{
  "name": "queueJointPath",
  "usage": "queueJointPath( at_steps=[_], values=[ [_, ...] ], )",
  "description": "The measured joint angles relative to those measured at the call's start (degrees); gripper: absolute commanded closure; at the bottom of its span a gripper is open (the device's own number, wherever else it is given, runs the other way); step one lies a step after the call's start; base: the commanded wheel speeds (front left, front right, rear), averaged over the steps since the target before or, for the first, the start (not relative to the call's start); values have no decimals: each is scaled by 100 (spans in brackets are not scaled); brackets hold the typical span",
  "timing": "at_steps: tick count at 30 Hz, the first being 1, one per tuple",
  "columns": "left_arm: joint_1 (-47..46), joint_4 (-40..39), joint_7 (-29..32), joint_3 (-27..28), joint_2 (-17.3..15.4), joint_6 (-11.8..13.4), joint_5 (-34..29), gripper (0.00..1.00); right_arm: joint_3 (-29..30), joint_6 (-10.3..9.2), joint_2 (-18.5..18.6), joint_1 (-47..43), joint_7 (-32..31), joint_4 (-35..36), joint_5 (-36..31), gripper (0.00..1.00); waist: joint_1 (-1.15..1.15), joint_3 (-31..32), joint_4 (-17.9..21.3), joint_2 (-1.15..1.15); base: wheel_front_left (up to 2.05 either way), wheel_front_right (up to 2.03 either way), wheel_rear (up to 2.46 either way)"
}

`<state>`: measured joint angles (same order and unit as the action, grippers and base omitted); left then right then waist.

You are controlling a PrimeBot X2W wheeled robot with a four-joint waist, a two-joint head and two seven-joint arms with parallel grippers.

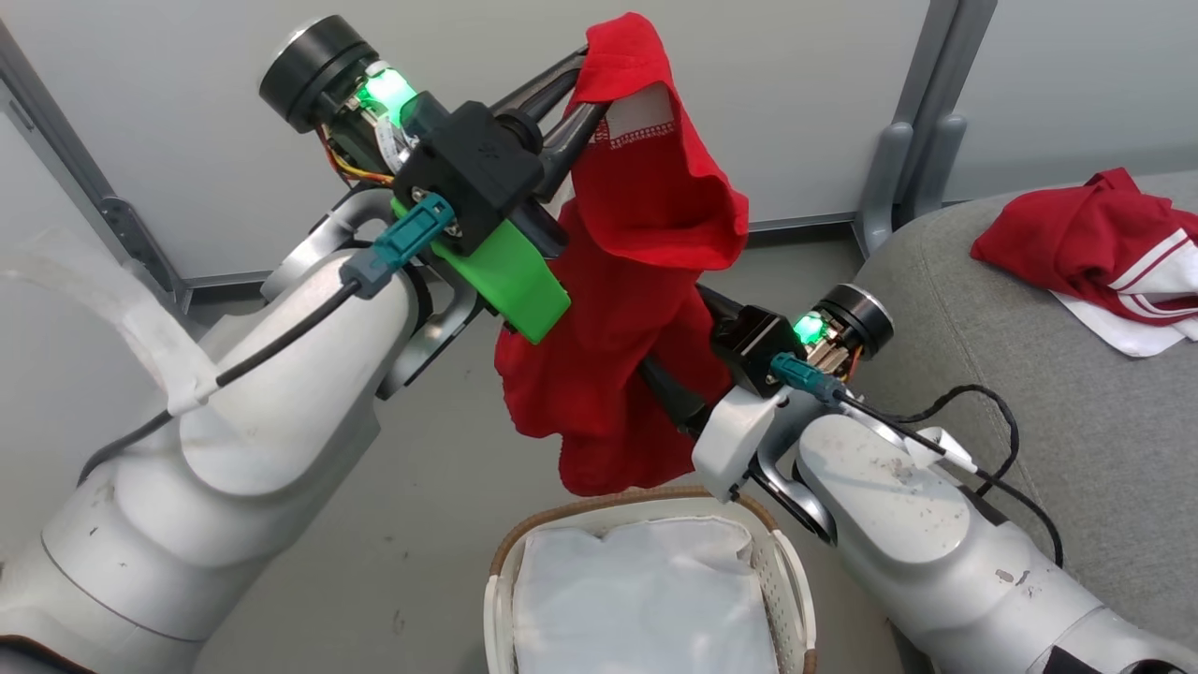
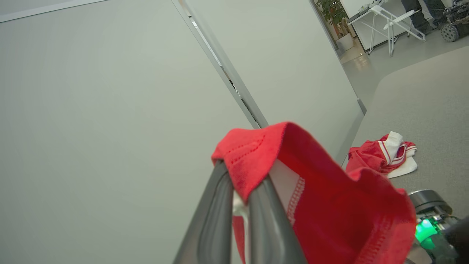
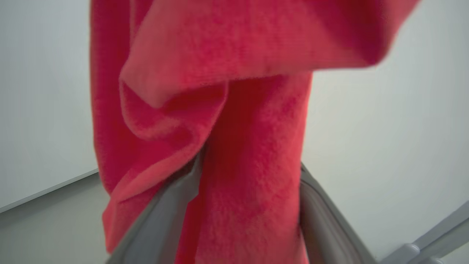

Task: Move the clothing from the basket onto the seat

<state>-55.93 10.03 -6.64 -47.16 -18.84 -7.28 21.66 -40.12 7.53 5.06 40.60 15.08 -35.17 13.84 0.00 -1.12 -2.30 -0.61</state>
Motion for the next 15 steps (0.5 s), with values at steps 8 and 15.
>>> queueJointPath(
  at_steps=[8,15],
  values=[
    [-68,-81,-47,-152,90,-1,142,100,-850,0,255,421,0,-198,1033,100,0,48,-128,0,0,0,0],
    [32,151,-58,-10,-96,105,315,100,-889,0,260,417,0,-126,1140,100,0,57,-175,0,0,0,0]
  ],
)
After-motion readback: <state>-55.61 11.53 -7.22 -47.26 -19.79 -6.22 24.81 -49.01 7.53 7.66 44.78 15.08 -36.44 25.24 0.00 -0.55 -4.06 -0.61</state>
